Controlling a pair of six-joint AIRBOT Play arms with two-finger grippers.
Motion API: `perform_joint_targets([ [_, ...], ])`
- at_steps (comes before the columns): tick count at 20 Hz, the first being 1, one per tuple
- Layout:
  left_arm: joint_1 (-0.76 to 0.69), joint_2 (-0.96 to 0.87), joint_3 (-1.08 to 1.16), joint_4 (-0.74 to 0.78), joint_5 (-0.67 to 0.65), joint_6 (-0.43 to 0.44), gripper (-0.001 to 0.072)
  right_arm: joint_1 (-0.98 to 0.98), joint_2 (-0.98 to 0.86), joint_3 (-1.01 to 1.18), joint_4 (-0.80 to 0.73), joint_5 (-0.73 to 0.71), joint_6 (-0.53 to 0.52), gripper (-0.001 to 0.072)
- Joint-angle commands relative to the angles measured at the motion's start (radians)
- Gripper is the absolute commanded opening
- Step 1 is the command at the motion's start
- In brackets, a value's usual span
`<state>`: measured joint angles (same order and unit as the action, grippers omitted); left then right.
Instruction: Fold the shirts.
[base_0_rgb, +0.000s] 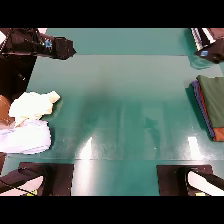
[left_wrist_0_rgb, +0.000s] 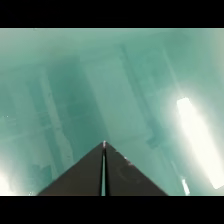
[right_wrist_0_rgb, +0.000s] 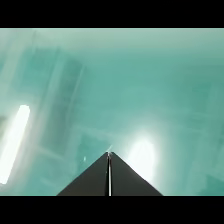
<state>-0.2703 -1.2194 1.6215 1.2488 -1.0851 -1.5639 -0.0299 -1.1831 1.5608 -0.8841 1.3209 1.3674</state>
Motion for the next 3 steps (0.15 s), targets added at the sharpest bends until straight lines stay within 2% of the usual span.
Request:
perform_joint_targets([
  [1,0.000,0.000,0.000,0.000,0.002,0.000,0.0029,0.126,0.001,0.003,-0.061,-0.018,0.000,0.0017],
  [3,0.000,0.000,0.000,0.000,0.002,0.000,0.0029,0.134,0.001,0.003,-0.060,-0.013,0.000,0.0018],
])
